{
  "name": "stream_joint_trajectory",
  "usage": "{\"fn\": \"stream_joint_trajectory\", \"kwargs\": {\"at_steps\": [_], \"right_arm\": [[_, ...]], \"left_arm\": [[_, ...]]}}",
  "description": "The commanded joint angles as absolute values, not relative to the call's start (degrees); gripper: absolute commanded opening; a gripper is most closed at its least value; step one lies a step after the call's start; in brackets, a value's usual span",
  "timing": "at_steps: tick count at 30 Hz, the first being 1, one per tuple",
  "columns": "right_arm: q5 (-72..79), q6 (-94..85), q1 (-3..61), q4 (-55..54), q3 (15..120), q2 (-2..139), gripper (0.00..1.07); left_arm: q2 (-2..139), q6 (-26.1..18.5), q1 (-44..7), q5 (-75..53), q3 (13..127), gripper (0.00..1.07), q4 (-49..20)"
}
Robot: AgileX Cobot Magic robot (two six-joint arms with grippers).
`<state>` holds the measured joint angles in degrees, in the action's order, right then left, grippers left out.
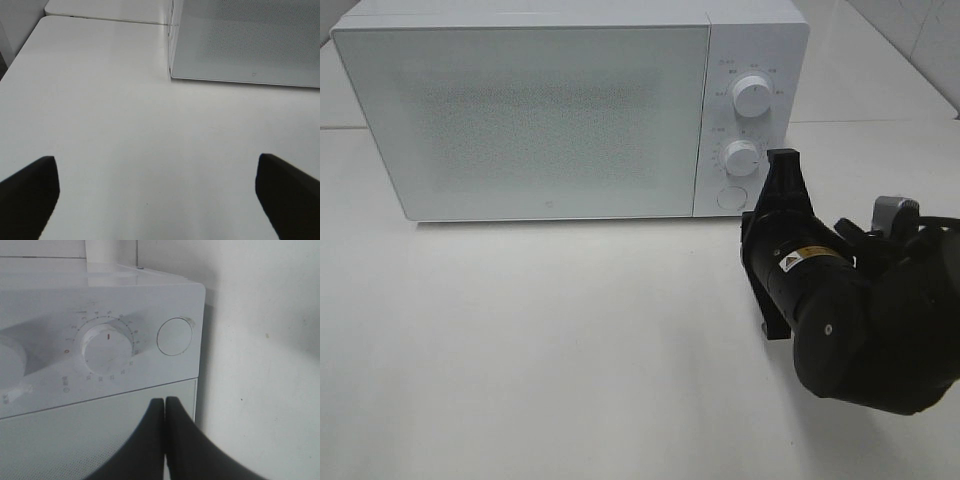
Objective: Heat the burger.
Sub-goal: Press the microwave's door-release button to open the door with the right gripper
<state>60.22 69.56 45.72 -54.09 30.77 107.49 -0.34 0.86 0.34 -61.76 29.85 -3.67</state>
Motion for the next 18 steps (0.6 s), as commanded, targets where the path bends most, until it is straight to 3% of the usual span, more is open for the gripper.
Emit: {"fn": "stream_joint_trajectory", "kwargs": {"at_steps": [1, 18], "right_arm": [[59.2, 74.1, 43.9, -51.6, 32.5, 108.9, 0.0], [54.5, 74.7, 36.4, -44.2, 40.3, 114.4, 0.0]], "left_arm": [[-1.3, 1.0, 0.6, -61.2, 29.7, 1.0, -4.1], [-1.3, 1.0, 0.6, -61.2, 29.7, 1.0, -4.1]]}}
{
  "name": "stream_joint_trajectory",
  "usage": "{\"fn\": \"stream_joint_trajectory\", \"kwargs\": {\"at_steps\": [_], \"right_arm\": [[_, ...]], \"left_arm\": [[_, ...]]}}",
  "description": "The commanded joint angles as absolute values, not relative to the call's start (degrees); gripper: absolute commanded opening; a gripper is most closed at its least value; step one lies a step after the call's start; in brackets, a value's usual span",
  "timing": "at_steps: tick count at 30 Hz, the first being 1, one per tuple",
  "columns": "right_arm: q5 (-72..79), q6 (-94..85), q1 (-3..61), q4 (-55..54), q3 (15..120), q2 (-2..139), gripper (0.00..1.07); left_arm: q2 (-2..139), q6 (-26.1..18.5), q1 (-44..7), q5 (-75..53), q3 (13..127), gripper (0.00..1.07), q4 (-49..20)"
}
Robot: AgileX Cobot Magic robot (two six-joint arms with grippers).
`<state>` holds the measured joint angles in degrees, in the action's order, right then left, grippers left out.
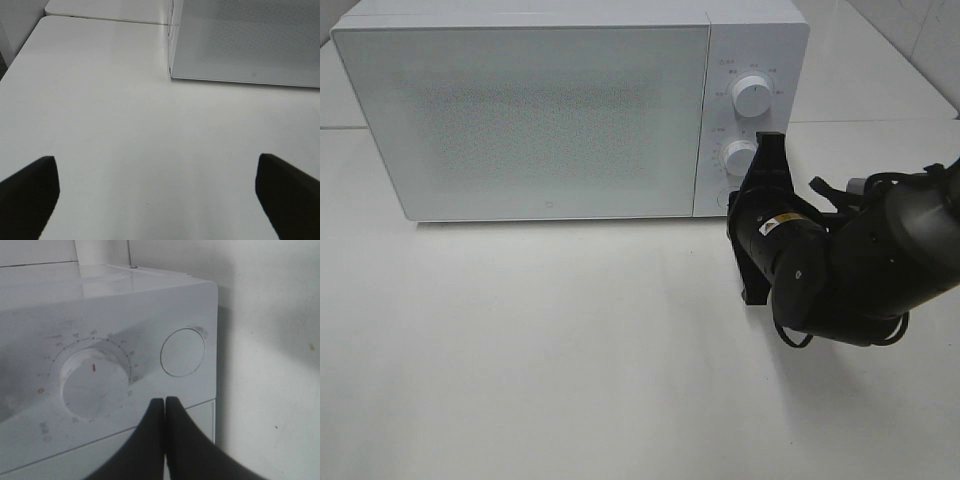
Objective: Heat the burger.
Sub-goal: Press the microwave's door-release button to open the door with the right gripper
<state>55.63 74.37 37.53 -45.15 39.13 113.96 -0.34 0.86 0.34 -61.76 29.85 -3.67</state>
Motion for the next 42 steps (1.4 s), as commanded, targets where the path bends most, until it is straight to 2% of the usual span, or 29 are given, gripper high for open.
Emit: {"fn": "stream_joint_trajectory", "kwargs": {"at_steps": [1, 42], "right_arm": [[53.5, 74.7, 35.7, -44.1, 41.0, 114.8, 0.0], [51.1, 68.6, 32.7, -47.7, 51.4, 123.5, 0.0]], "left_arm": [[-1.3, 1.0, 0.6, -61.2, 29.7, 1.0, -4.1], [-1.3, 1.0, 0.6, -61.2, 29.7, 1.0, -4.1]]}}
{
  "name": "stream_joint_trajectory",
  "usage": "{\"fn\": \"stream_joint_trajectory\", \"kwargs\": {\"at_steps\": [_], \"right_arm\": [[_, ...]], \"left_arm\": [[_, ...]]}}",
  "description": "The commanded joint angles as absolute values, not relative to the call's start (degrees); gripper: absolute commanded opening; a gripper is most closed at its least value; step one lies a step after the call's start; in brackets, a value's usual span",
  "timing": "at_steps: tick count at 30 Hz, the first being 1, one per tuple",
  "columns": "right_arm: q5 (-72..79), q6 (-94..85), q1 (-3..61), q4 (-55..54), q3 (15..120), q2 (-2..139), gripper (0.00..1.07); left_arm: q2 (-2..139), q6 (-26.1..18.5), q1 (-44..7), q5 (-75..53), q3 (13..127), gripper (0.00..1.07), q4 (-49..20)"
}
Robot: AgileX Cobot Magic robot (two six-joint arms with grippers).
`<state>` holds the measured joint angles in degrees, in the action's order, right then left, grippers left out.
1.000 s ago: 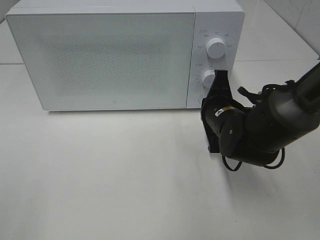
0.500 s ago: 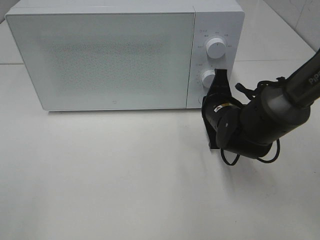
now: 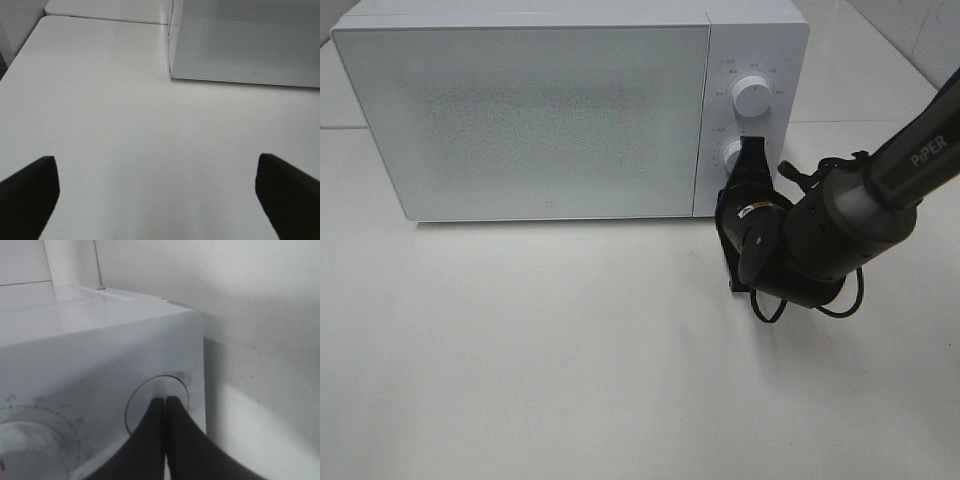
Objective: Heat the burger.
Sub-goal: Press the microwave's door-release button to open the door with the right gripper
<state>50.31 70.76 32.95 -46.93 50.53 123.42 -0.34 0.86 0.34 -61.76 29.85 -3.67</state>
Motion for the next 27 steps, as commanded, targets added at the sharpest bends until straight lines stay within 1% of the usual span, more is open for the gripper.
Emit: {"fn": "stream_joint_trajectory", "kwargs": {"at_steps": [1, 12, 21, 27], "right_arm": [[51.5, 68.6, 32.7, -48.4, 51.4, 123.8, 0.0], [54.6, 68.9, 32.7, -48.5, 52.5, 124.2, 0.0], [55.5, 70.2, 32.7, -47.2, 55.8, 124.2, 0.0], [60.3, 68.0, 32.7, -47.2, 57.1, 124.2, 0.0]], "left_arm": [[-1.3, 1.0, 0.6, -61.2, 29.7, 1.0, -4.1], [-1.3, 1.0, 0.6, -61.2, 29.7, 1.0, -4.1], [-1.3, 1.0, 0.6, -61.2, 29.7, 1.0, -4.1], [-1.3, 1.0, 0.6, -61.2, 29.7, 1.0, -4.1]]}}
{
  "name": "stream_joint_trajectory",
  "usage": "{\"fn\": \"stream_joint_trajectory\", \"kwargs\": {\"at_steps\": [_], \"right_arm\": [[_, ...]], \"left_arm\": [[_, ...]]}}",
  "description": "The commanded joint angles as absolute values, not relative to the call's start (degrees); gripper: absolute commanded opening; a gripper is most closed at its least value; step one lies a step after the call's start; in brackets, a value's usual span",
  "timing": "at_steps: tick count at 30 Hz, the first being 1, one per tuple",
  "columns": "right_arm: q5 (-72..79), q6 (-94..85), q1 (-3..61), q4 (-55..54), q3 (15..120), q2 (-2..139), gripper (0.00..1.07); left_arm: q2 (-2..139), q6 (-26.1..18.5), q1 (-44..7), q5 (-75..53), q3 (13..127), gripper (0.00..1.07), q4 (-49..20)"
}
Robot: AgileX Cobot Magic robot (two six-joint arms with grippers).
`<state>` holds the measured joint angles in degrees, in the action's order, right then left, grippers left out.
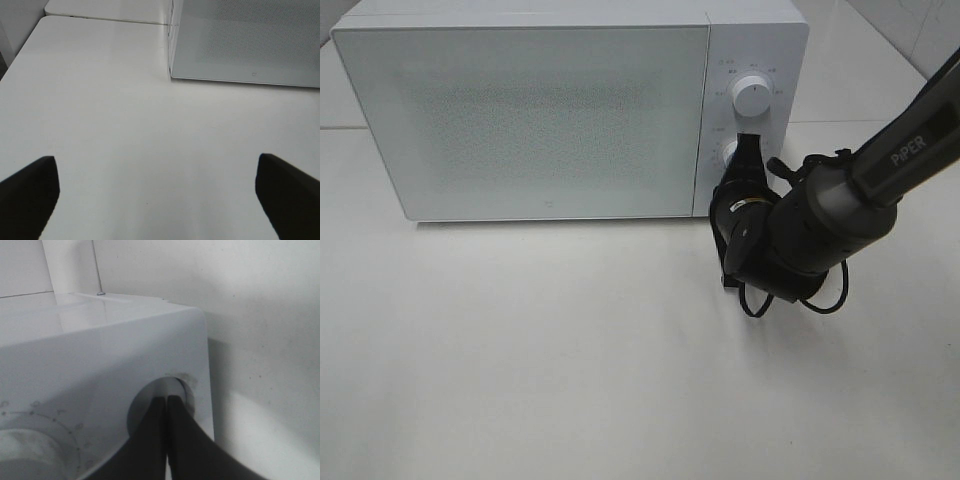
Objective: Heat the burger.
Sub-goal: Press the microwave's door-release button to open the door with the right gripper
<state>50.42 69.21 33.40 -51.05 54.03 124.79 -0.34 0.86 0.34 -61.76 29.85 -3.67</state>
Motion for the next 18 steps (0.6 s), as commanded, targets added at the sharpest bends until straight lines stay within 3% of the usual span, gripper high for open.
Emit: {"fn": "stream_joint_trajectory", "kwargs": {"at_steps": [1, 18], "right_arm": [[61.4, 68.0, 32.7, -47.2, 57.1, 124.2, 0.0], [69.5, 68.6, 32.0, -47.0, 61.4, 127.5, 0.0]], "left_arm": [[-1.3, 1.0, 0.6, -61.2, 29.7, 1.0, -4.1], [-1.3, 1.0, 0.6, -61.2, 29.7, 1.0, -4.1]]}}
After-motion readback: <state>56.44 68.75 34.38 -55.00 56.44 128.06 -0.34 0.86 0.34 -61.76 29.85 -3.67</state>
